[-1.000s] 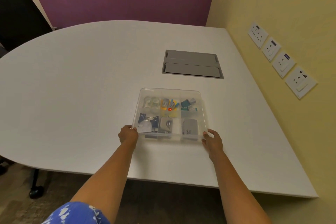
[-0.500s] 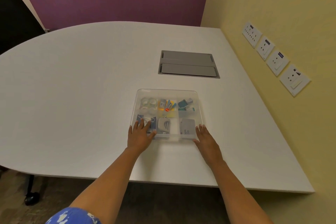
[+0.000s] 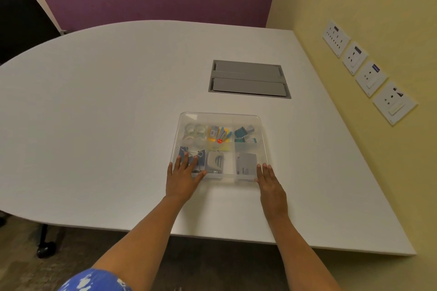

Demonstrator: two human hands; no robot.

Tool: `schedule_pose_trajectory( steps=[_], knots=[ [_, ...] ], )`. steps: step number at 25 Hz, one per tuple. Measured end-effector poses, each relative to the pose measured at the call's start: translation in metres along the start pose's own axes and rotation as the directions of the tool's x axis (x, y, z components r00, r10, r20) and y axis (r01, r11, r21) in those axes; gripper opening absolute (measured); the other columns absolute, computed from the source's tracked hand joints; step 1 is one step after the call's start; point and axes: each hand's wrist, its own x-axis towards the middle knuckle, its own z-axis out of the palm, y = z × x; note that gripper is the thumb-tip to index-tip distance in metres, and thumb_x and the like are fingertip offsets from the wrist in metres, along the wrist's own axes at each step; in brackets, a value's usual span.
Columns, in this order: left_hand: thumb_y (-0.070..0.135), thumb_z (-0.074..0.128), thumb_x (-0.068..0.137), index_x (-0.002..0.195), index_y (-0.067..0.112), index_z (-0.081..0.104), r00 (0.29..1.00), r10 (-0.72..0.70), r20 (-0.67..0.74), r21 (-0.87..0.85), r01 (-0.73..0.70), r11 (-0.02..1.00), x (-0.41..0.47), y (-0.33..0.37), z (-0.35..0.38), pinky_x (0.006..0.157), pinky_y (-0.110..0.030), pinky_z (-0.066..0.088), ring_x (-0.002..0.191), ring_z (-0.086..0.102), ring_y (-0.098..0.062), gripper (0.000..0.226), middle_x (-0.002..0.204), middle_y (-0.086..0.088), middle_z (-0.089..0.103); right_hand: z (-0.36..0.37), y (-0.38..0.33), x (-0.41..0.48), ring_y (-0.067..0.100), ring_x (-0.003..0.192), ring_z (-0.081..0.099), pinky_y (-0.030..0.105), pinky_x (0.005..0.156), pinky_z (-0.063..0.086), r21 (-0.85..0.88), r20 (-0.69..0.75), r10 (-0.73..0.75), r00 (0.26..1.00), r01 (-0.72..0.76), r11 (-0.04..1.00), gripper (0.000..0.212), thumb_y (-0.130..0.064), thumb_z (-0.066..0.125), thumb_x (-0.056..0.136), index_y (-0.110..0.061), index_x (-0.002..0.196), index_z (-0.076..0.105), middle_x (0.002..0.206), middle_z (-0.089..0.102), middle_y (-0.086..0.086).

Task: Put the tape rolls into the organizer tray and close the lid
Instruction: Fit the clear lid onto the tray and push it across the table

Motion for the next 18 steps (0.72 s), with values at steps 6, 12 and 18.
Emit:
schedule_pose_trajectory(
  steps=[6, 12, 18],
  knots=[
    [0.055, 0.026, 0.095, 0.149, 0.031, 0.007, 1.000, -0.018, 0.017, 0.036, 0.018, 0.999, -0.003, 0.003, -0.001, 0.120, -0.042, -0.004, 0.149, -0.005, -0.020, 0.062, 0.161, 0.000, -0.002, -0.005, -0.006, -0.004, 0.032, 0.111, 0.066, 0.036, 0.082, 0.059, 0.043, 0.051, 0.037, 0.998, -0.039, 0.998, 0.072, 0.002, 0.088, 0.054, 0.001, 0.121, 0.061, 0.120, 0.067, 0.019],
    [0.054, 0.035, 0.093, 0.144, 0.026, 0.026, 1.000, -0.002, 0.030, 0.030, 0.001, 1.000, 0.003, 0.007, -0.012, 0.120, -0.047, 0.008, 0.148, 0.009, -0.026, 0.059, 0.160, -0.003, 0.013, -0.015, -0.010, 0.007, 0.028, 0.098, 0.072, 0.039, 0.088, 0.056, 0.034, 0.086, 0.123, 0.989, -0.127, 0.991, 0.083, -0.050, 0.004, 0.098, -0.001, 0.106, 0.071, 0.105, 0.074, 0.018],
    [0.050, 0.043, 0.092, 0.143, 0.022, 0.030, 0.999, 0.025, 0.034, 0.054, -0.026, 0.998, 0.024, 0.010, -0.026, 0.119, -0.046, 0.014, 0.147, 0.013, -0.026, 0.059, 0.159, -0.007, 0.016, -0.026, -0.023, 0.054, 0.030, 0.141, 0.033, 0.039, 0.116, 0.030, 0.226, 0.179, 0.131, 0.975, -0.171, 0.959, 0.055, -0.038, 0.048, 0.095, -0.012, 0.142, 0.038, 0.152, 0.035, 0.016]
  ],
)
